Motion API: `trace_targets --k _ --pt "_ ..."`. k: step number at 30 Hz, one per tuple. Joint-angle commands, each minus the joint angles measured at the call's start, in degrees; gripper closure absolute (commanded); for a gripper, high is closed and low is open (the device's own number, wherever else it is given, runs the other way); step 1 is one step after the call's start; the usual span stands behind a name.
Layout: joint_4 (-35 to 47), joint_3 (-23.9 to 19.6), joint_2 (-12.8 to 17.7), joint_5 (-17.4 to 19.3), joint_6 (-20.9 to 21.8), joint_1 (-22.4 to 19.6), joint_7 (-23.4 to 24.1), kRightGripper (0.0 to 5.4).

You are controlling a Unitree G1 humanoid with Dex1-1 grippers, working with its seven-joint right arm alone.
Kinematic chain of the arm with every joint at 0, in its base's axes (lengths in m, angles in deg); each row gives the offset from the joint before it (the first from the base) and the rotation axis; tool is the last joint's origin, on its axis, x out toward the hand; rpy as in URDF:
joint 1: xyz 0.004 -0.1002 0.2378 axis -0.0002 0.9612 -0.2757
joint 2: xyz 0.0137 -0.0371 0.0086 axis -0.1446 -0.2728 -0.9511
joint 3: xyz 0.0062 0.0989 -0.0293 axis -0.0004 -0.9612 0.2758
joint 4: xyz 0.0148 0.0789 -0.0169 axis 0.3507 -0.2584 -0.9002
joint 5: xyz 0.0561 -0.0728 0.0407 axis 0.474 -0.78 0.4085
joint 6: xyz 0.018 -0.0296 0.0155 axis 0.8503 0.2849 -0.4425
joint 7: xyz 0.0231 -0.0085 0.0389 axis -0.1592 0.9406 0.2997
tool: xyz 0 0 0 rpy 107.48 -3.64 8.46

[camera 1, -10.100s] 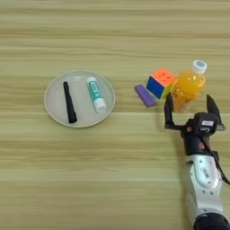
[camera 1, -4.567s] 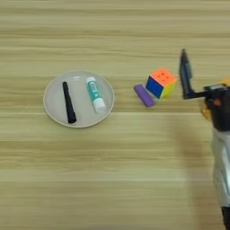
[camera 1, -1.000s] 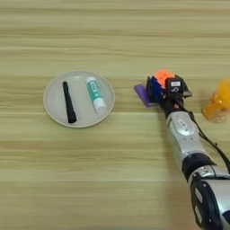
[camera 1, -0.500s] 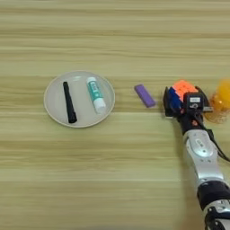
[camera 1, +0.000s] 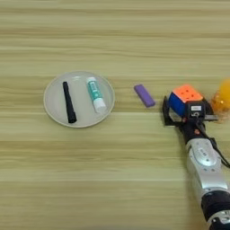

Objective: Move the objects on the table

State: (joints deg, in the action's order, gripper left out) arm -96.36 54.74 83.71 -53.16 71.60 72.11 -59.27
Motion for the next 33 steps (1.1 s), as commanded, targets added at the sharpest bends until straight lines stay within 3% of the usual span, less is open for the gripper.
trace_targets --k 1,10,17,25,33 --pt "6.77 0.86 0.92 -1.36 1.29 -0.95 0.05 0.04" --pt "17.92 1.66 0.76 -2.8 0.53 2.27 0.33 0.04" --pt "21.97 1.38 0.54 -3.18 -0.28 3.35 0.69 0.04" --pt "27.39 5.8 -0.64 -3.3 0.37 4.64 -3.65 0.04" --pt "25.35 8.8 -2.36 -2.31 -1.15 2.42 -7.05 0.04"
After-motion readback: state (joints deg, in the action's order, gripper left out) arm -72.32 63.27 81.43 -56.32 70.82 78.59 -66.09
